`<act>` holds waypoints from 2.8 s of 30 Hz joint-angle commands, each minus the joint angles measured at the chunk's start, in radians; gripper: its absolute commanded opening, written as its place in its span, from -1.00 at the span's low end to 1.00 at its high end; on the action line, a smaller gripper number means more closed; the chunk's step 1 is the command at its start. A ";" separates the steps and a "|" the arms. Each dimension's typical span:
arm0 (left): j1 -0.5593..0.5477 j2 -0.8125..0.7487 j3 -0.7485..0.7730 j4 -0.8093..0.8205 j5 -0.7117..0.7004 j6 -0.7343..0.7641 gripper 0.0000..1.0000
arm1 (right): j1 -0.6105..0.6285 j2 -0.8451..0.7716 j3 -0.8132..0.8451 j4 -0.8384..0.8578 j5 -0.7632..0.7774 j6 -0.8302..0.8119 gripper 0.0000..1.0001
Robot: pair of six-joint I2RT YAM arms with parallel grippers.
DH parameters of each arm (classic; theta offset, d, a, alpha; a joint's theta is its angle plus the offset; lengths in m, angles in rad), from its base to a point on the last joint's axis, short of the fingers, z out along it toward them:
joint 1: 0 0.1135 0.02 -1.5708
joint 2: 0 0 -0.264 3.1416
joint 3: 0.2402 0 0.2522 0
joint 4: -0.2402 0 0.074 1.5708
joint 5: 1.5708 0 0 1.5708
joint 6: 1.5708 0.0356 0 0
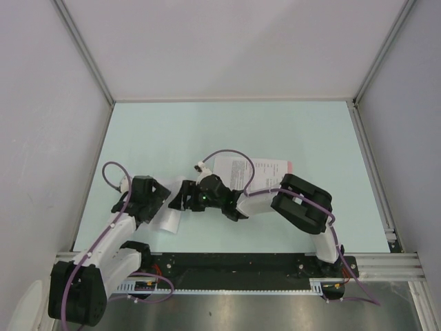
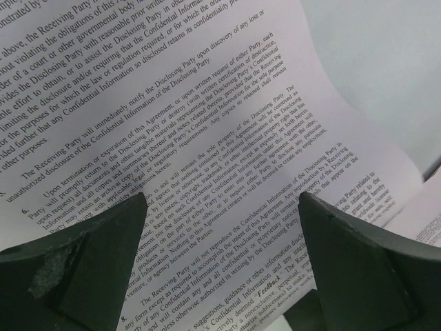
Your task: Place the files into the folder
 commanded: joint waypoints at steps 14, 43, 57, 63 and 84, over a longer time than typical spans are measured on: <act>0.010 -0.037 -0.028 -0.057 0.032 0.043 0.99 | -0.117 0.101 0.004 0.249 -0.096 0.028 0.55; -0.185 0.119 0.394 0.112 0.375 0.499 0.99 | -0.671 -0.417 -0.003 -1.079 -0.248 -1.010 -1.00; -0.358 0.405 0.483 0.224 0.375 0.459 0.99 | -0.823 -0.393 -0.004 -1.056 -0.257 -1.139 -1.00; -0.362 0.459 0.506 0.233 0.383 0.462 0.99 | -0.864 -0.375 -0.004 -1.033 -0.271 -1.089 -1.00; -0.368 0.523 0.527 0.244 0.388 0.452 0.99 | -0.877 -0.298 -0.013 -0.886 -0.316 -0.912 -1.00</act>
